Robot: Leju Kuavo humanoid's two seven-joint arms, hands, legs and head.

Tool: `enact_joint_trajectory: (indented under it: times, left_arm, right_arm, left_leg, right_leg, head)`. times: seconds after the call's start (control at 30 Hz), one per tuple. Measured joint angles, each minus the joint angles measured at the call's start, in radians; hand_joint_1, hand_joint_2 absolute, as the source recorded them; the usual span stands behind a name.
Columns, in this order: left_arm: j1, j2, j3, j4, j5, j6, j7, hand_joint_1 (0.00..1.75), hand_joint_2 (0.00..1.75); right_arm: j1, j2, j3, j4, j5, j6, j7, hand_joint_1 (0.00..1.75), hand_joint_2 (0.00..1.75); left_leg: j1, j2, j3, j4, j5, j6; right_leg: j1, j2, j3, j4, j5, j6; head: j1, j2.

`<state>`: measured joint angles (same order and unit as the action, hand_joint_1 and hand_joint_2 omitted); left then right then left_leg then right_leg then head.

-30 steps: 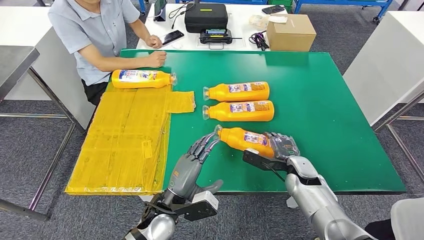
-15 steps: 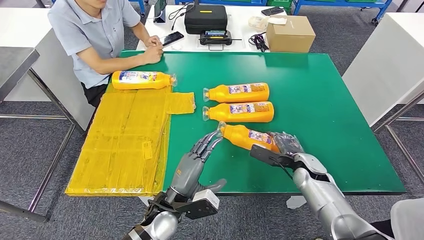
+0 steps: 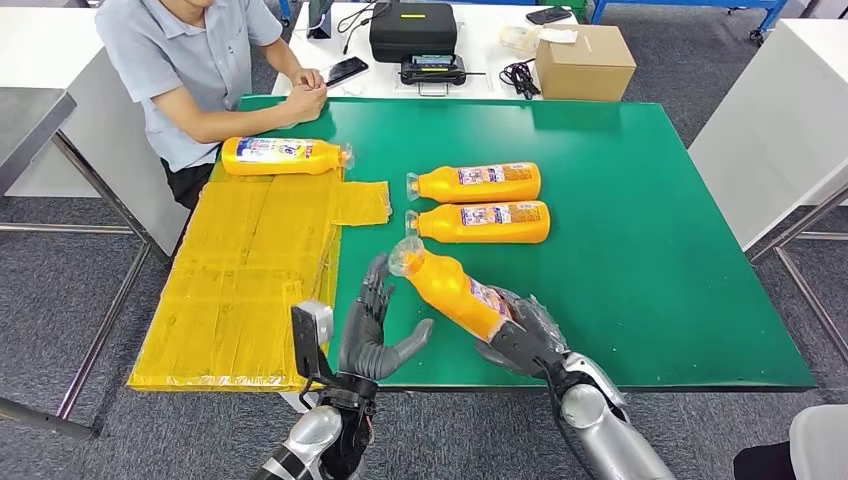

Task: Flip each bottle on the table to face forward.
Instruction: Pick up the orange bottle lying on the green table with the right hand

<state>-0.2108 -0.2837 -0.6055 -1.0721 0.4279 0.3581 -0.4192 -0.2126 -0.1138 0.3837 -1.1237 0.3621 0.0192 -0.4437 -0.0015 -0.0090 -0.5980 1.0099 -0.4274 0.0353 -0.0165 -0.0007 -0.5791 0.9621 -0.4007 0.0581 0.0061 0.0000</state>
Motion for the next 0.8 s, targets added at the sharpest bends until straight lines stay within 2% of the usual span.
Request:
enact_joint_trajectory:
  times: [0.33,0.6,0.8]
  left_arm:
    - [0.000,0.001,0.001,0.016,0.104,-0.023,0.020,0.00,1.75]
    - [0.001,0.013,0.001,-0.009,0.149,-0.038,0.017,0.00,1.75]
    - [-0.002,0.016,0.001,-0.043,0.173,-0.063,0.006,0.00,1.75]
  right_arm:
    - [0.009,0.033,0.005,-0.093,-0.046,0.002,-0.023,1.75,1.75]
    - [0.008,0.053,0.014,-0.095,-0.075,-0.009,-0.027,1.75,1.75]
    - [-0.009,0.068,0.048,-0.066,-0.075,0.018,-0.024,1.74,1.75]
  left_leg:
    - [-0.001,-0.002,-0.006,0.000,0.000,0.000]
    - [0.000,-0.002,-0.007,0.000,0.000,0.000]
    - [-0.001,-0.002,-0.007,0.000,0.000,0.000]
  right_leg:
    - [-0.001,-0.001,-0.006,0.000,0.000,0.001]
    - [-0.001,-0.001,-0.007,0.000,0.000,0.001]
    - [-0.001,-0.001,-0.007,0.000,0.000,0.001]
  head:
    - [0.000,0.000]
    - [0.000,0.000]
    - [0.000,0.000]
